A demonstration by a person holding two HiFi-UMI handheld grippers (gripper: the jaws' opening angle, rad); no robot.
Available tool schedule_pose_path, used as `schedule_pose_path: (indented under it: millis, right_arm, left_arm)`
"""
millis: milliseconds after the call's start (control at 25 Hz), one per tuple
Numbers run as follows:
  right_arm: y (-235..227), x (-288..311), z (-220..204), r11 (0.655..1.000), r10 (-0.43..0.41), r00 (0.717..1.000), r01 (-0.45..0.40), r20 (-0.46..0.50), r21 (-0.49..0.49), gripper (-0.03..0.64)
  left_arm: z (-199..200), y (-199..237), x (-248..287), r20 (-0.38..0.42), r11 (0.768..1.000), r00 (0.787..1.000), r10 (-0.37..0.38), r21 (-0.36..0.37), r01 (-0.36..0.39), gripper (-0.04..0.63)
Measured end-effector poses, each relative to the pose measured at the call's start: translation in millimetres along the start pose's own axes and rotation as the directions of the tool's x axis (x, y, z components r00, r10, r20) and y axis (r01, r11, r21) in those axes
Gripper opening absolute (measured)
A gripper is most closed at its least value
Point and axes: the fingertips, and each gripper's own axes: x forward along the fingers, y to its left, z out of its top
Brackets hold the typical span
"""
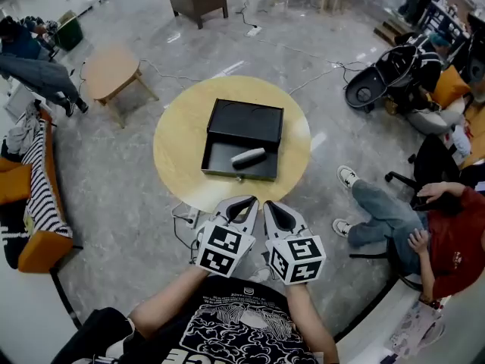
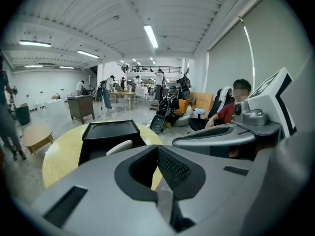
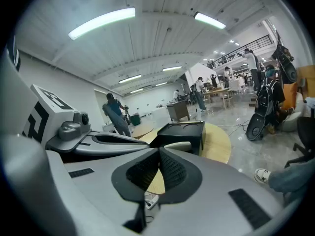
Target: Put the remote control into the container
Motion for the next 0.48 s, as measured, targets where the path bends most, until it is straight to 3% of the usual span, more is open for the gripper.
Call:
schedule_pose_path:
  millis: [160,480]
  right_arm:
    - [-3.3,-16.5,-5.3,1.000,0.004,1.000,-0.004,0.006,-0.008,0.023]
    - [13.6,0.4,-11.0,1.000,0.003,1.000,-0.003,0.000,-0.015,0.023]
  left_arm:
    - [-4.5,-17.0,-1.6,-0.003,1.000,1.000,0.014,0.000,-0.014,0.015]
    - [-13.0,2.4,-9.4,0.003,1.000,1.000,0.014,-0.012,-0.014,0.015]
